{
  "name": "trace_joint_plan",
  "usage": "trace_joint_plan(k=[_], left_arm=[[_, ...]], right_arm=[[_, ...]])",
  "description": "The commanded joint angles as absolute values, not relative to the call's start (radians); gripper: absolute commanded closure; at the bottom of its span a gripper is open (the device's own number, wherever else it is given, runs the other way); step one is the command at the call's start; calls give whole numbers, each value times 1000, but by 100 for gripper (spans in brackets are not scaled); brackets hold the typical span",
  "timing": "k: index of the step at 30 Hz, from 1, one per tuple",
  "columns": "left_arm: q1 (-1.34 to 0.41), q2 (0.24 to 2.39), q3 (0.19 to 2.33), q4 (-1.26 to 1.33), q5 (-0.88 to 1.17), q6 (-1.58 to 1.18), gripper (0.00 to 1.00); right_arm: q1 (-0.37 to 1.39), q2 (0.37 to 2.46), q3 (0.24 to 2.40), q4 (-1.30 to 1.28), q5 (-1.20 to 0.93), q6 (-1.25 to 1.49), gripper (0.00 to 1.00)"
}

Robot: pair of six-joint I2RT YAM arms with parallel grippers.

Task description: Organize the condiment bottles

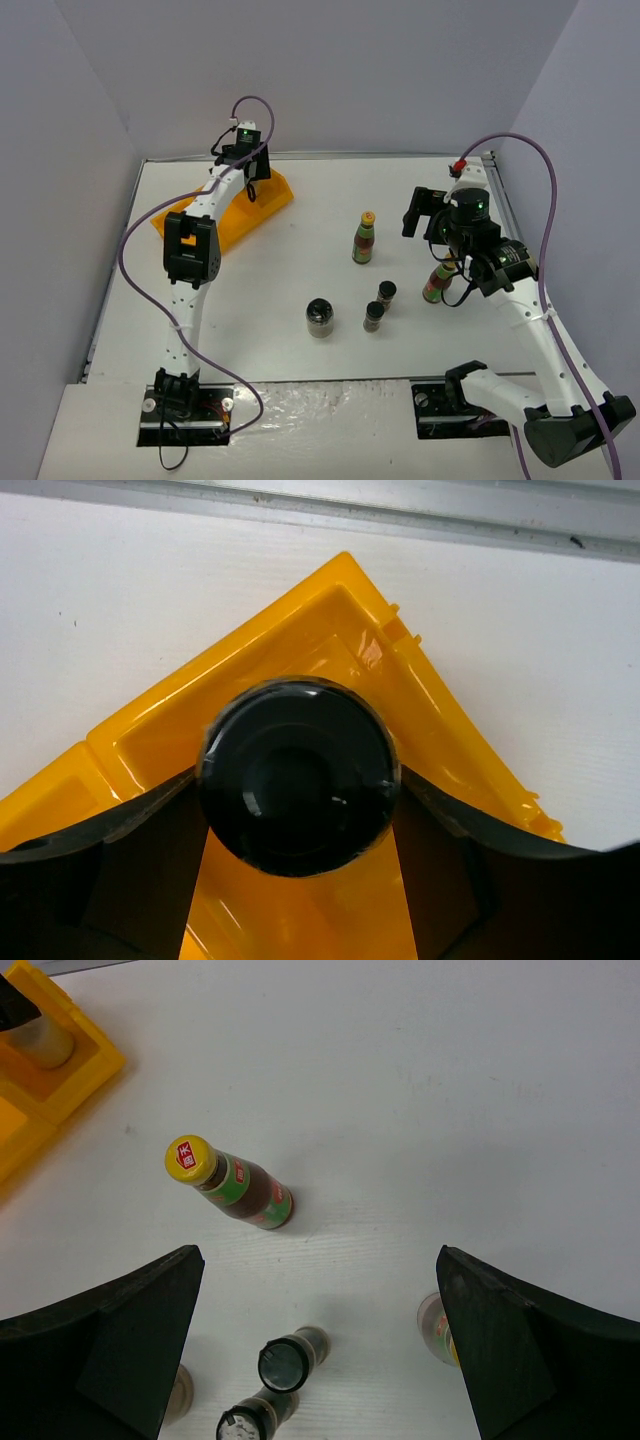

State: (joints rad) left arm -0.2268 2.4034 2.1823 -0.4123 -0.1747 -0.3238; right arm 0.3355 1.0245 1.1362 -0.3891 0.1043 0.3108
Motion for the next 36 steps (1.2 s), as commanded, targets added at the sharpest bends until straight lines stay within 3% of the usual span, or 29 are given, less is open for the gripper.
trace_joint_plan(k=[1,17,24,36], left_arm=[[-218,2303,2159,-363,-182,-321,12],[-284,2023,2017,-426,-129,-284,7],[-441,1737,1746,-493,-186,-323,4],[-919,1264,1249,-535,-218,-528,3]], right_arm=[[341,1007,1139,-322,102,306,0],[342,959,1124,-353,144,308,0],[342,944,1138,-369,147,326,0],[344,862,1067,-398,122,361,0]])
